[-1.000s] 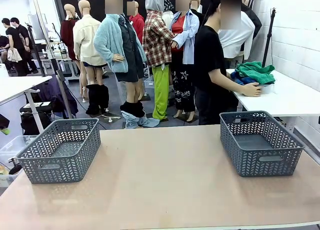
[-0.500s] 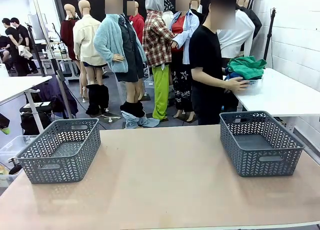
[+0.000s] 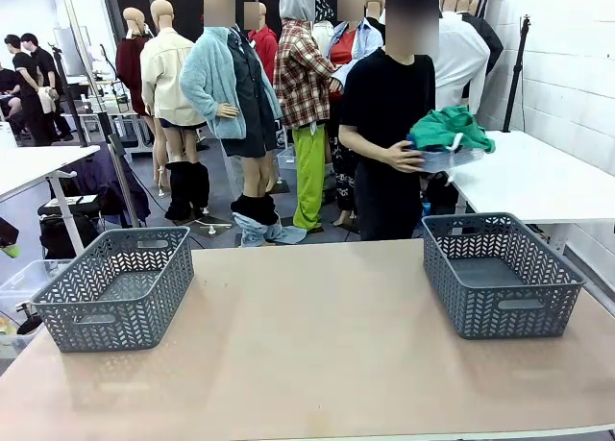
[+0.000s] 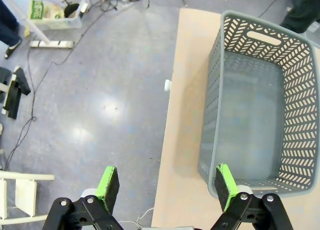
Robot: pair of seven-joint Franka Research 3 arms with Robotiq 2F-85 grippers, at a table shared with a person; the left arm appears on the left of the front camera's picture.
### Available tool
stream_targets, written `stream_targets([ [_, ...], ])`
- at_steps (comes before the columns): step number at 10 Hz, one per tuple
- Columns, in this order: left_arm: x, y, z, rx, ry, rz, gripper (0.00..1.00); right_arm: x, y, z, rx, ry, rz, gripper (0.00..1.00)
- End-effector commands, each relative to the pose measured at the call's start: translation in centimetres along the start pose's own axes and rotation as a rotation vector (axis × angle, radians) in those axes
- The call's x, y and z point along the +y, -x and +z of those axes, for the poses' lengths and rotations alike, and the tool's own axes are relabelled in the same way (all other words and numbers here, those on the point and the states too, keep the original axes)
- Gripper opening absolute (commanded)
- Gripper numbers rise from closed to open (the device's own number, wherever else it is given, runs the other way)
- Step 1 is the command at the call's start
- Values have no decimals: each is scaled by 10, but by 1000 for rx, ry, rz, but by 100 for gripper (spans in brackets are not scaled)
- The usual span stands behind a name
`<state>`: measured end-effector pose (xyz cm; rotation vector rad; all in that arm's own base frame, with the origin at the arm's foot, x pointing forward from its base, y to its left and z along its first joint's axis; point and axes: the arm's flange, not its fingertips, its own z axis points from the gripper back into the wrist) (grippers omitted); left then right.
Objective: Sort the tops and bottoms.
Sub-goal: Lift clothes from the center of the table with your left hand.
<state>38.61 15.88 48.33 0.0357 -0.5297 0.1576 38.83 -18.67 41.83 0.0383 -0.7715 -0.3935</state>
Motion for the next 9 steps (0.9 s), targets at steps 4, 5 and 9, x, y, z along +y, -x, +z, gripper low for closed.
stream_targets([
  [4,1,3,1,-9,-6,-4,100,0,-1,2,-1,3,11,100],
  [5,1,3,1,-9,-6,-4,100,0,-1,2,-1,3,11,100],
  [9,1,3,1,-9,-6,-4,100,0,-1,2,-1,3,11,100],
])
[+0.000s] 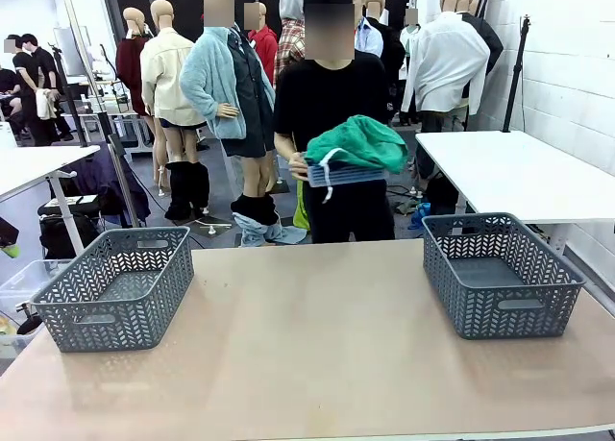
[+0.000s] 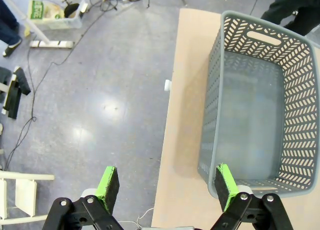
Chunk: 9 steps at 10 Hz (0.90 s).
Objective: Sort the tops and bottoms.
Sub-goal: Lift clothes from the center of the table with your left hand.
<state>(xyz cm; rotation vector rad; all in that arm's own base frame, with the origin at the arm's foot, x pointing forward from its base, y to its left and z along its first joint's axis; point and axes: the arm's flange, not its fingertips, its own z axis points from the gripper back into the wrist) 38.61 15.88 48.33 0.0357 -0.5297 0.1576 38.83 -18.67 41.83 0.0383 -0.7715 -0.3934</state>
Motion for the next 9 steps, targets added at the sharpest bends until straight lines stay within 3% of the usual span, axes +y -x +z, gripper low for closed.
stream_targets([
  [1,1,3,1,-9,-6,-4,100,0,-1,2,-1,3,10,100],
  [9,1,3,1,-9,-6,-4,100,0,-1,2,-1,3,10,100],
])
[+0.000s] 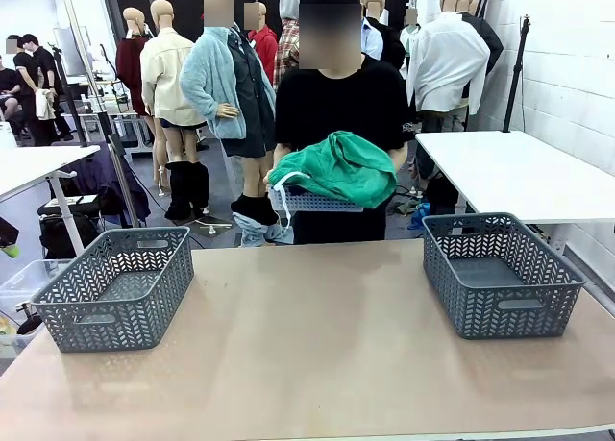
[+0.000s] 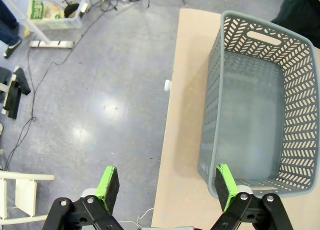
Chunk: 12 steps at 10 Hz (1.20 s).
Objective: Sort the tops and bottoms.
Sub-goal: Lift clothes from the center of the table with your left hand.
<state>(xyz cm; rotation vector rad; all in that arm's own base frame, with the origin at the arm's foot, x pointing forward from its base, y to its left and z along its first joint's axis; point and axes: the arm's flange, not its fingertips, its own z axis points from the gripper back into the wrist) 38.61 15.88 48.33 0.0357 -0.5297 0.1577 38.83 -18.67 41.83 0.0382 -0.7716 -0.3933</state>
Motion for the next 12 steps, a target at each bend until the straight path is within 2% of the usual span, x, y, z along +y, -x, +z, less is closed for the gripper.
stream_targets([
  [1,1,3,1,-9,-6,-4,100,0,-1,2,-1,3,10,100],
  [12,1,3,1,-9,-6,-4,100,0,-1,2,-1,3,10,100],
])
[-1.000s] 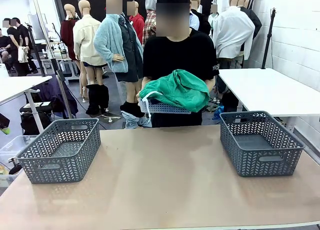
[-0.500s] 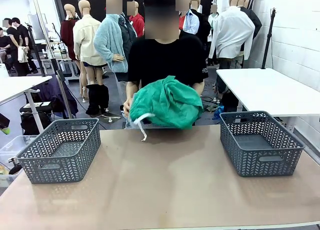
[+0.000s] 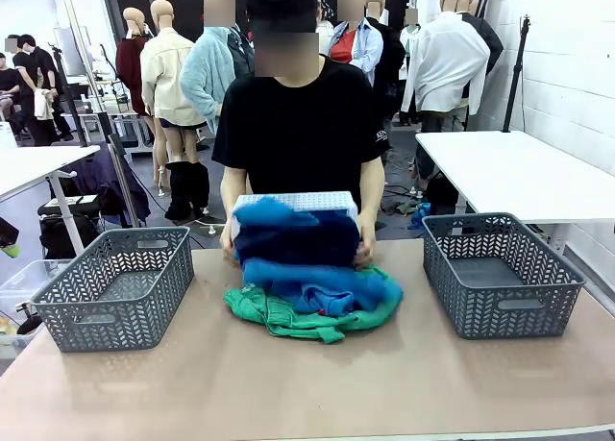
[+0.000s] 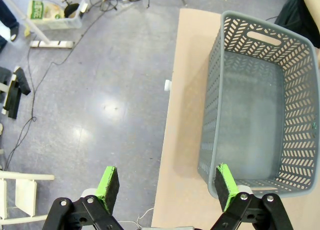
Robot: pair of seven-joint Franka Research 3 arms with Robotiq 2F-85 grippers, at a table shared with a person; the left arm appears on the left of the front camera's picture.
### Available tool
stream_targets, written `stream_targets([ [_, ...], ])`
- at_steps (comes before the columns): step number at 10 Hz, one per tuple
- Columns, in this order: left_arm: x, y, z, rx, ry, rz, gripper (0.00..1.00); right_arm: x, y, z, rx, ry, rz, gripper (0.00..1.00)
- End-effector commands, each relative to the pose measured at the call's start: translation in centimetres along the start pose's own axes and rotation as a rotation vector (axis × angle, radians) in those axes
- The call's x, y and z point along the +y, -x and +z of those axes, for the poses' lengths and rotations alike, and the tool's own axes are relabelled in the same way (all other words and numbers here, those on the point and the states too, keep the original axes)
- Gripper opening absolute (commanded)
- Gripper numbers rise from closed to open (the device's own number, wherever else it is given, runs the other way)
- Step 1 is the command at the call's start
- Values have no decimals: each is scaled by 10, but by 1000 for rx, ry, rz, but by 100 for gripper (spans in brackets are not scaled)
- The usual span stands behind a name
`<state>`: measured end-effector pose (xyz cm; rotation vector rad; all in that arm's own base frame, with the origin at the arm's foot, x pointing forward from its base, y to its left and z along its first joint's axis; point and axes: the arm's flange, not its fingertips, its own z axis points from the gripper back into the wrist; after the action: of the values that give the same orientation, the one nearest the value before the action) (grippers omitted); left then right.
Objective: Sort the tops and bottoms.
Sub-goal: Lift clothes from the center of the table with your left hand.
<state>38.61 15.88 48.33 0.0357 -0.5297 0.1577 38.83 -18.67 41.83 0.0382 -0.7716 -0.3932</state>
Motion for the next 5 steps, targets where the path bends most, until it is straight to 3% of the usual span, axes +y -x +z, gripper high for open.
stream_targets([
  [1,1,3,1,-9,-6,-4,100,0,-1,2,-1,3,10,100],
  [5,1,3,1,-9,-6,-4,100,0,-1,2,-1,3,10,100],
])
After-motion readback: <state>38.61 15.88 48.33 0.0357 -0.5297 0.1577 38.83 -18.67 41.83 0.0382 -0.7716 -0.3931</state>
